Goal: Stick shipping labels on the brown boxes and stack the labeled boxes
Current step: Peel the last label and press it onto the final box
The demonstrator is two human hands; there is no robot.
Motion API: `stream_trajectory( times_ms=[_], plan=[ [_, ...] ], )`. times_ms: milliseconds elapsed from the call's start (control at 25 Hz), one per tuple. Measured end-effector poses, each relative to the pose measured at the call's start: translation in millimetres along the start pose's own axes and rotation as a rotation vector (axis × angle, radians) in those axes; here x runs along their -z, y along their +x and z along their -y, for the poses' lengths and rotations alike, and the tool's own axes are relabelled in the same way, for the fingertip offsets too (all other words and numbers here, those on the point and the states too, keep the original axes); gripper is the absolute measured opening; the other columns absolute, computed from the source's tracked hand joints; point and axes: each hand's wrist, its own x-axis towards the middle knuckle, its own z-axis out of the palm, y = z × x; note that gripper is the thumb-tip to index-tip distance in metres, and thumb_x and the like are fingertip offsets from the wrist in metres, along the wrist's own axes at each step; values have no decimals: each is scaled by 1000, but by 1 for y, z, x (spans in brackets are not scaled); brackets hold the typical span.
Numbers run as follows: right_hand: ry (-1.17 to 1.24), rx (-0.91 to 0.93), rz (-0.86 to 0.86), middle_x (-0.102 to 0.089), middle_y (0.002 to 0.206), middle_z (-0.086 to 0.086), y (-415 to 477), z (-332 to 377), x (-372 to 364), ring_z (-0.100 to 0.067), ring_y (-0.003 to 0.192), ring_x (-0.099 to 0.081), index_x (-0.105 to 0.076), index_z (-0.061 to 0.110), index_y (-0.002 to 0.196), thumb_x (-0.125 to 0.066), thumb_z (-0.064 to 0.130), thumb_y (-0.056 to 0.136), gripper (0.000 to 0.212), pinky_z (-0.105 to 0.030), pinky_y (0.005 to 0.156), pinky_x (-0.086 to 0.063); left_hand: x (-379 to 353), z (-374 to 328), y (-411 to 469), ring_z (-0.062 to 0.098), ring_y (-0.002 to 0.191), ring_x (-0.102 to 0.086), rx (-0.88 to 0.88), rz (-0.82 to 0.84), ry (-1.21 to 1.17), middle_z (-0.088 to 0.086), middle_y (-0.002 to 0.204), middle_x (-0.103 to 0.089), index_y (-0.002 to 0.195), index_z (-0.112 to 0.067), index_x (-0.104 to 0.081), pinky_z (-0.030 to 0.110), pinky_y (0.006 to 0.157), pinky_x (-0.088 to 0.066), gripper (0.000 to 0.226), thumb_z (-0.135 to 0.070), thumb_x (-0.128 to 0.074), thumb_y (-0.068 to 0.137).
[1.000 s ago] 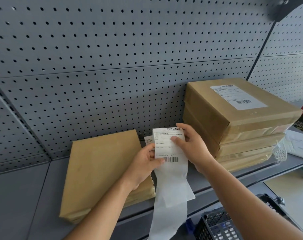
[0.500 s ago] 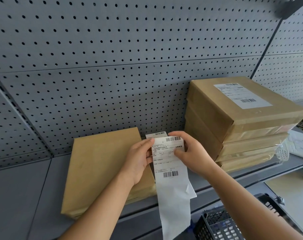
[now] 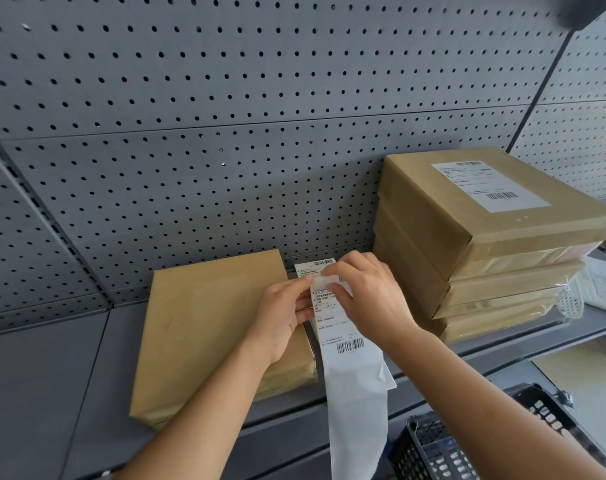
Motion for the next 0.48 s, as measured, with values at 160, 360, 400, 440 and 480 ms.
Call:
stream_trajectory(
  times_ms=[160,360,400,440,480],
  plan=[
    [-3,41,-36,-64,102,3,-4,1,-2,-21,95,-59,-69,23,109,-71,14,89,22,-43,87,-52,-1,-1,2,30,88,-73,27,-37,-5,19,96,-77,106,-1,-75,47,90,-57,31,-24,-55,104],
    [-25,73,-94,-61,100,2,-8,3,-6,-23,92,-59,-70,23,106,-70,5,87,27,-45,91,-49,-2,-1,5,28,87,-70,62,-63,-8,13,88,-77,106,-3,-74,48,91,-57,24,-19,-57,102],
    [-36,71,-94,-61,100,2,-9,3,-7,-23,93,-58,-70,24,106,-70,4,87,28,-46,93,-49,-2,-1,5,27,86,-70,66,-61,-1,12,88,-77,106,-4,-75,46,89,-58,23,-19,-57,102],
    [-46,69,-93,-61,101,3,-9,3,-8,-22,94,-58,-70,25,106,-70,3,86,30,-46,94,-48,-3,-2,4,26,84,-71,69,-61,8,11,87,-77,105,-5,-75,43,85,-59,23,-19,-57,101],
    [-52,68,-93,-60,100,3,-9,3,-9,-22,94,-58,-70,25,106,-71,0,84,33,-46,95,-48,-3,-2,4,24,83,-72,72,-63,16,11,87,-77,104,-6,-75,40,81,-60,22,-19,-57,101]
  ],
)
